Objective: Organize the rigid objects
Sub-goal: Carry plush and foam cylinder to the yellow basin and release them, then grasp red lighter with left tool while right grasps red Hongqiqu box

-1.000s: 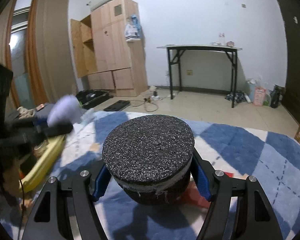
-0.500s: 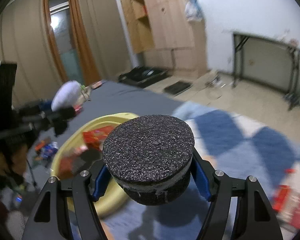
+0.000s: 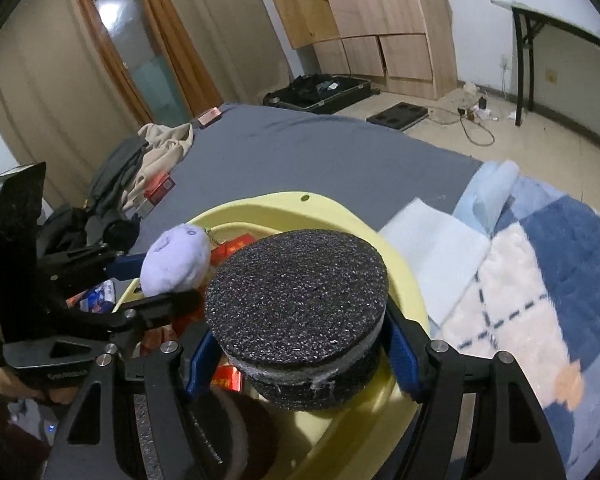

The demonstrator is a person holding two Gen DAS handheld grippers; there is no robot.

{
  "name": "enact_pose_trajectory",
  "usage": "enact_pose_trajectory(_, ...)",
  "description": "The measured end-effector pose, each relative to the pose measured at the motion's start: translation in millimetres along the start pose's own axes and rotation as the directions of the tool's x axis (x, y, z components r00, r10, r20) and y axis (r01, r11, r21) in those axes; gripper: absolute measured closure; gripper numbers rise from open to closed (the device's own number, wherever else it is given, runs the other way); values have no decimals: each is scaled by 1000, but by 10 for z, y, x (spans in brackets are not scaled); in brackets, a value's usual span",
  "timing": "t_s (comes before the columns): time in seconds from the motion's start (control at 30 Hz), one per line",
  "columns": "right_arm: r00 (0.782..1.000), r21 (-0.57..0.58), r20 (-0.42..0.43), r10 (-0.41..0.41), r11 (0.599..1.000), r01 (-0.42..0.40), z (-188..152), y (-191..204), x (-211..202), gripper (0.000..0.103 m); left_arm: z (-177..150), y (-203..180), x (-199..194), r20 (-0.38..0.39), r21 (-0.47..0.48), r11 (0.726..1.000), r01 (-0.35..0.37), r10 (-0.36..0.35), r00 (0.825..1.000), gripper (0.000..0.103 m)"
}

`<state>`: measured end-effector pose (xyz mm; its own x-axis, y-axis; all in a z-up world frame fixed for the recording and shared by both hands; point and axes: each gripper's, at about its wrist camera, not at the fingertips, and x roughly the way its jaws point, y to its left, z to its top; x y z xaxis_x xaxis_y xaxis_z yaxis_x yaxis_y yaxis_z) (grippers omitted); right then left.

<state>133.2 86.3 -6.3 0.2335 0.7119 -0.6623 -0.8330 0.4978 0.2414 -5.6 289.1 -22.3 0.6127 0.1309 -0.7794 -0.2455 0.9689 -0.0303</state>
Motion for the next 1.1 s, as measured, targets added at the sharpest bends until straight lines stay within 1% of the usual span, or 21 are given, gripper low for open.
enact_pose_trajectory(0.07,1000,-13,-6,-3,1000,3,8,13,-12,30,-19,24,-14,1,-10,1000,7,-7,1000,48)
enact_pose_trajectory(0.17,1000,-26,-2,-7,1000,7,12,176,75,27,-37,63,-78,15,-24,1000,7,-7,1000,38)
enact_pose_trajectory(0.23,1000,-14,3,3,1000,-3,-23,259,88,15,-51,111,-202,56,-49,999,11,-8,998,22)
enact_pose_trajectory(0.27,1000,2,15,10,1000,-10,-22,271,88,13,-47,134,-245,74,-62,998,7,-2,997,10)
enact_pose_trajectory(0.3,999,13,26,23,1000,-24,-36,259,53,9,-38,149,-323,104,-79,997,0,8,995,4)
enact_pose_trajectory(0.4,996,27,87,32,999,-35,-83,220,-199,7,32,87,-598,213,-81,997,-13,31,976,0)
enact_pose_trajectory(0.47,988,46,156,13,999,-20,-161,154,-537,2,117,-84,-759,268,-51,999,5,9,963,0)
enact_pose_trajectory(0.57,958,104,265,-111,991,86,-411,-42,-1179,0,238,-530,-888,295,26,997,72,-76,952,0)
enact_pose_trajectory(0.6,943,123,286,-168,983,138,-512,-116,-1377,0,272,-740,-893,287,69,993,95,-111,951,0)
enact_pose_trajectory(0.63,920,145,302,-248,966,213,-651,-234,-1607,0,284,-909,-892,277,105,988,111,-137,951,0)
enact_pose_trajectory(0.67,898,167,303,-318,946,278,-758,-327,-1752,0,289,-1117,-888,265,150,980,131,-167,950,0)
enact_pose_trajectory(0.7,864,203,289,-412,909,365,-921,-483,-1925,0,281,-1324,-891,256,193,969,151,-198,946,0)
enact_pose_trajectory(0.73,843,230,269,-465,881,413,-1037,-580,-2007,0,266,-1460,-897,252,219,962,163,-217,943,0)
enact_pose_trajectory(0.77,811,286,234,-536,835,470,-1226,-747,-2118,0,254,-1629,-892,242,248,952,178,-238,941,0)
enact_pose_trajectory(0.8,795,323,205,-571,806,496,-1372,-866,-2179,0,253,-1767,-877,226,269,943,195,-259,939,0)
enact_pose_trajectory(0.83,789,368,157,-595,776,512,-1578,-1024,-2222,0,261,-1924,-837,201,290,931,220,-284,938,0)
enact_pose_trajectory(0.87,788,396,122,-604,757,519,-1718,-1113,-2226,0,295,-2115,-763,164,309,919,247,-307,937,0)
enact_pose_trajectory(0.93,790,433,61,-610,730,529,-1980,-1237,-2188,0,401,-2367,-623,130,318,908,274,-328,936,0)
enact_pose_trajectory(1.0,786,447,58,-616,720,531,-2092,-1253,-2159,0,557,-2633,-434,110,319,903,288,-337,935,0)
enact_pose_trajectory(1.07,780,430,71,-622,725,538,-2082,-1195,-2077,0,730,-2902,-122,37,306,896,321,-348,937,0)
enact_pose_trajectory(1.1,768,430,85,-635,719,546,-2079,-1169,-2065,0,816,-3005,53,7,280,900,335,-351,936,0)
